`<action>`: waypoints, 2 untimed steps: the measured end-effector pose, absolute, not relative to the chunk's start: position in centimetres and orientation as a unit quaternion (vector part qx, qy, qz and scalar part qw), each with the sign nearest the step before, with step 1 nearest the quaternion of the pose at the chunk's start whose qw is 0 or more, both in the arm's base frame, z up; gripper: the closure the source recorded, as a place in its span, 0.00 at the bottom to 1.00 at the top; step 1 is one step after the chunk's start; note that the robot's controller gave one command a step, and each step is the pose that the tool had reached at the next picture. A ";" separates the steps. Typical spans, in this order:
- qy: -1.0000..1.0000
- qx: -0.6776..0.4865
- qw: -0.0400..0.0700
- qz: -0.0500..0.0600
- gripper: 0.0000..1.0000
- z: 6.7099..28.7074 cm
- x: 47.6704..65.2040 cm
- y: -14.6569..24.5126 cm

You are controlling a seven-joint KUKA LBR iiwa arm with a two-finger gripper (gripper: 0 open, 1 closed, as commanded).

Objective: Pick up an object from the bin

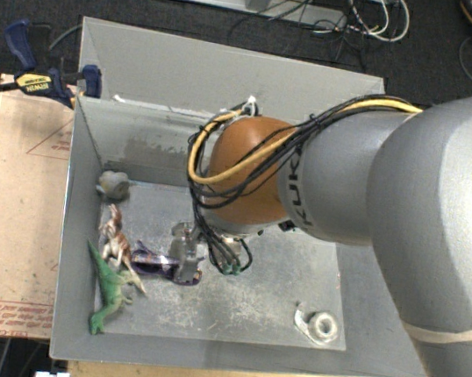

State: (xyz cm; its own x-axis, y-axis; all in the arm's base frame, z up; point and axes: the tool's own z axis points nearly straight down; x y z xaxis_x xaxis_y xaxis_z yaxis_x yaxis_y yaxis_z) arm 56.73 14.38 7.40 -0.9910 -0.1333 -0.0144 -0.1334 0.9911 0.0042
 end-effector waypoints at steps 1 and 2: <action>0.998 -0.067 0.007 0.003 1.00 7.4 56.7 14.4; 0.998 -0.058 0.008 0.003 1.00 7.5 56.3 14.3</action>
Offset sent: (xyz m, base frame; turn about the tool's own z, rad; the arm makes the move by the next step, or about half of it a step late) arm -0.0081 -0.0002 0.0005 0.0252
